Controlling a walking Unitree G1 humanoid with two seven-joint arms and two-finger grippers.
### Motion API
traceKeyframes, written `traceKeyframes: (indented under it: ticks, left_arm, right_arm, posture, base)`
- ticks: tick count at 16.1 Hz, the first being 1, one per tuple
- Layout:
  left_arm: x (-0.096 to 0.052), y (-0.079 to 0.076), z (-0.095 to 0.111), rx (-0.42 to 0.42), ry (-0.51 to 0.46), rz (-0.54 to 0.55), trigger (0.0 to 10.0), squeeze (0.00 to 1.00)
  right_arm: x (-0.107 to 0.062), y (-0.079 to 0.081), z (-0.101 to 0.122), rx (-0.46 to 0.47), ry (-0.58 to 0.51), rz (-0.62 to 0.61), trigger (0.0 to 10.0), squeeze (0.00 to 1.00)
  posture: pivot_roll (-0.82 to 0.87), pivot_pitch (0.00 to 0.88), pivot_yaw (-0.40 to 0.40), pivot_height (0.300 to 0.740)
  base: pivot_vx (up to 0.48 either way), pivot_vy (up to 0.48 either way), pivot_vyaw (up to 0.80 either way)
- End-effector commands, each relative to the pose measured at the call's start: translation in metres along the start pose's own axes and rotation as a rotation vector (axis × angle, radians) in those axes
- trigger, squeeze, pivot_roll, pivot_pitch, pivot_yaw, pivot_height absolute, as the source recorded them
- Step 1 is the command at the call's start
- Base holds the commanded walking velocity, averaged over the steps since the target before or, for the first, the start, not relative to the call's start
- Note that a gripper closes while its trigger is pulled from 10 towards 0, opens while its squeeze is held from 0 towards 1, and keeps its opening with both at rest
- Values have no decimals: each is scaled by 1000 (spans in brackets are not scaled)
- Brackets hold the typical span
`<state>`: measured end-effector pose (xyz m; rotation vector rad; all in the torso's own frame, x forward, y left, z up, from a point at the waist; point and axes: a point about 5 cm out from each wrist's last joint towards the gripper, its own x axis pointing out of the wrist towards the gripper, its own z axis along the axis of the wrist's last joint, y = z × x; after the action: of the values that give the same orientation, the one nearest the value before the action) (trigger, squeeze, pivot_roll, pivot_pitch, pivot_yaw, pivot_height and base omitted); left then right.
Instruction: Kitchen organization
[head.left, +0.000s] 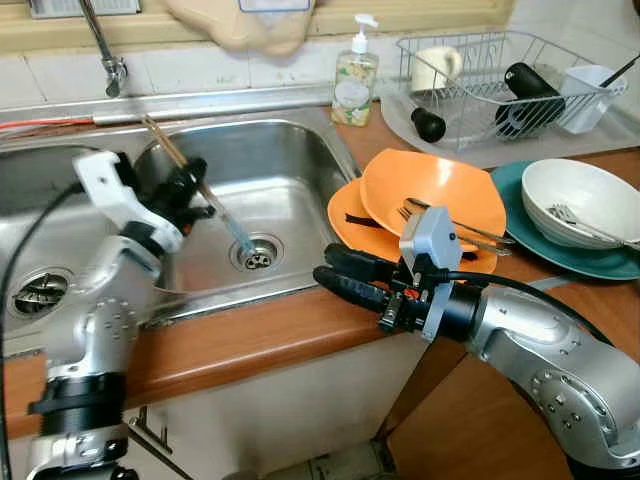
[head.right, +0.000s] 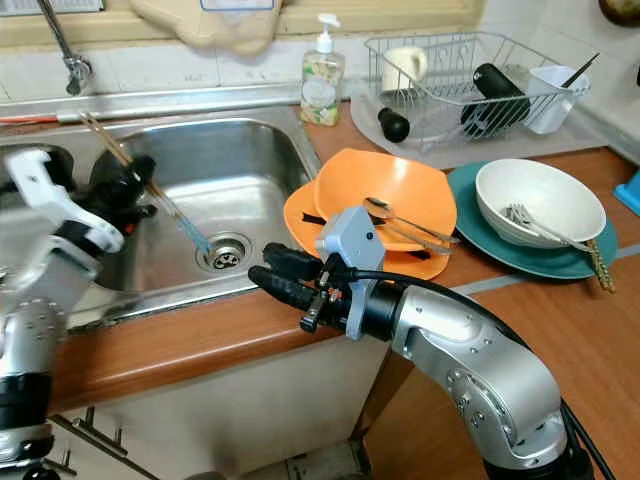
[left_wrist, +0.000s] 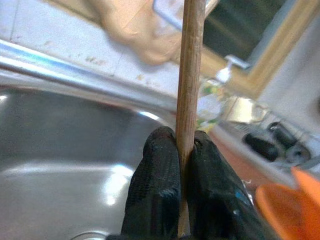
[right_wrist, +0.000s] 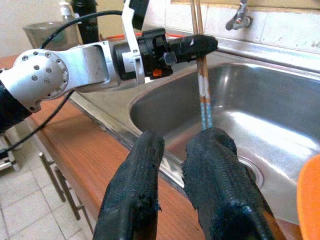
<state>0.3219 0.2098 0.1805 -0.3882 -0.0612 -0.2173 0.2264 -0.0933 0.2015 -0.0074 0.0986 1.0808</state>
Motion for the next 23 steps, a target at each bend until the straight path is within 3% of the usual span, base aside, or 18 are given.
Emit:
traceKeyframes:
  ticks: [1, 2, 3, 5, 7, 9, 11, 13, 14, 15, 16, 18, 19, 21, 23]
  left_arm:
    - [9, 2, -1, 64, 22, 62, 6863, 0]
    - [14, 8, -7, 101, 67, 135, 10000, 0]
    - [17, 11, -11, 114, 98, 163, 10000, 1000]
    - [20, 14, -20, 89, 162, 170, 10000, 1000]
    - [25, 18, -25, 120, 218, 189, 10000, 1000]
    - [29, 21, -26, 206, 245, 206, 10000, 1000]
    - [30, 20, -22, 253, 207, 185, 10000, 1000]
    - [27, 10, -11, 334, 115, 112, 10000, 1000]
    - [24, 6, -4, 336, 52, 97, 10000, 1000]
    - [22, 5, 0, 317, 23, 94, 10000, 678]
    - [16, 1, 9, 330, -36, 58, 10000, 59]
    - [5, -5, 13, 352, -54, -7, 10000, 0]
    - [-4, -11, 12, 336, -44, -76, 10000, 0]
    - [-23, -29, 7, 326, -16, -239, 10000, 0]
    - [-39, -44, -1, 337, 24, -365, 10000, 0]
  right_arm:
    - [1, -1, -1, -12, 18, -15, 10000, 0]
    - [3, -2, -1, -13, 25, -28, 10000, 0]
    - [5, -2, -1, -15, 28, -37, 10000, 0]
    - [7, -4, -2, -19, 32, -76, 10000, 0]
    - [6, -8, -4, -19, 29, -148, 10000, 0]
    - [4, -13, -5, -26, 29, -216, 10000, 0]
    - [3, -16, -2, -41, -4, -285, 10000, 0]
    - [0, -27, 10, -32, -99, -414, 10000, 0]
    - [-3, -31, 16, -48, -127, -456, 10000, 0]
    - [-6, -33, 18, -56, -143, -484, 10000, 0]
    - [-11, -36, 23, -77, -163, -533, 10000, 0]
    - [-23, -45, 28, -82, -189, -604, 10000, 24]
    - [-36, -52, 31, -71, -216, -644, 10000, 1000]
    - [-60, -58, 30, -57, -231, -663, 10000, 1000]
    - [-79, -60, 24, -72, -179, -659, 10000, 1000]
  posture:
    - [-61, 0, -5, 740]
    - [-65, 0, -9, 740]
    - [-68, 0, -6, 740]
    - [-75, 0, 14, 740]
    - [-82, 0, 32, 740]
    - [-85, 0, 37, 740]
    - [-87, 0, 40, 740]
    - [-88, 0, 43, 740]
    - [-88, 0, 45, 740]
    - [-87, 0, 46, 740]
    - [-86, 0, 51, 740]
    - [-82, 0, 51, 740]
    - [-78, 0, 48, 740]
    - [-78, 0, 44, 740]
    - [-76, 0, 41, 740]
  base:
    - [0, 0, 0]
    - [0, 0, 0]
    - [0, 0, 0]
    - [0, 0, 0]
    - [0, 0, 0]
    - [0, 0, 0]
    - [0, 0, 0]
    - [0, 0, 0]
    - [0, 0, 0]
    - [0, 0, 0]
    - [0, 0, 0]
    - [0, 0, 0]
    - [0, 0, 0]
    - [0, 0, 0]
    - [0, 0, 0]
